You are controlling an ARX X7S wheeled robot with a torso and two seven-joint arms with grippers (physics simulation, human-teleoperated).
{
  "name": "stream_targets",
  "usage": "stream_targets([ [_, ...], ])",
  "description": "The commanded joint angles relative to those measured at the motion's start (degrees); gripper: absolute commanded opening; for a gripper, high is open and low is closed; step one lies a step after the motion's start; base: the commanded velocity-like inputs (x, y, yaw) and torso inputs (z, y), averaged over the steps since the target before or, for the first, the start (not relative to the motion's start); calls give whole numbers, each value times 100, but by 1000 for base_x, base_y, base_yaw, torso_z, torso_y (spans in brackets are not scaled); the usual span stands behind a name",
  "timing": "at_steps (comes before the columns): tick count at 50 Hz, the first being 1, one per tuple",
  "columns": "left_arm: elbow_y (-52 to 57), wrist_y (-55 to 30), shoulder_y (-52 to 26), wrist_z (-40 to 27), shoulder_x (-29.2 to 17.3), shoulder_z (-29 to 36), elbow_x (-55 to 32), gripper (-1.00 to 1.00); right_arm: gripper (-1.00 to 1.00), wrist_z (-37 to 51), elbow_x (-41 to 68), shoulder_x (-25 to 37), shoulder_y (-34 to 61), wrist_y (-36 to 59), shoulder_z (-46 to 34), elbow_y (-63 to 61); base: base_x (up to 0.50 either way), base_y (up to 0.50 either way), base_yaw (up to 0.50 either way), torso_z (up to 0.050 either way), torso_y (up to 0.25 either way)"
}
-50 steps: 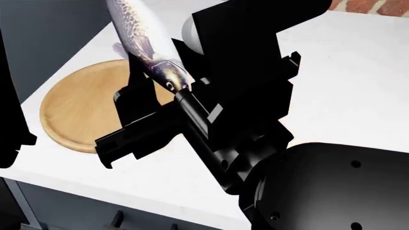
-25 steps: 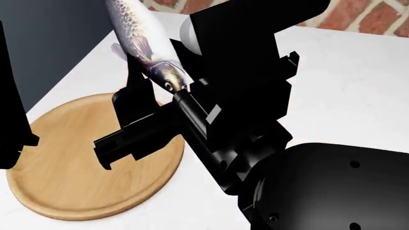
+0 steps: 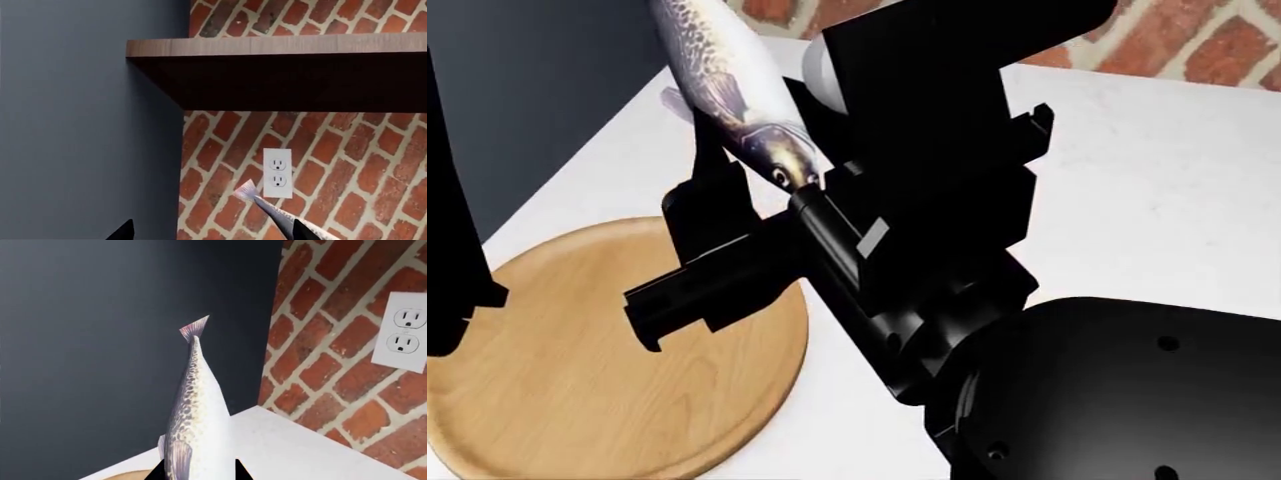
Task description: Pick the fish from the oven and place it on the plate on the counter.
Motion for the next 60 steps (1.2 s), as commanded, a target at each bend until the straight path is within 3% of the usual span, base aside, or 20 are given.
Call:
stream_targets([
  [1,23,37,-37,-45,-9,59,-21,100,-100,-13,-51,26,17,-19,23,-45,0,0,0,0,0],
  [14,11,98,-72,-49,-68,80,-47,100,-100,-345,-379,-21,14,-45,-105,110,0,0,0,0,0],
  [29,72,179,-63,-47,-230,72,-19,100,-100,-1774,-2170,-503,-316,-582,-1004,845,0,0,0,0,0],
  [36,91,293,13,-33,-319,145,58,100,-100,-2092,-2510,-670,-280,-781,-1209,1093,0,0,0,0,0],
  [37,94,348,65,-43,-377,113,86,100,-100,-2643,-2926,-881,-308,-1022,-1595,1535,0,0,0,0,0],
  [60,86,841,-3,-57,-680,574,290,100,-100,-2941,-2904,-1030,-292,-915,-1868,2020,0,0,0,0,0],
])
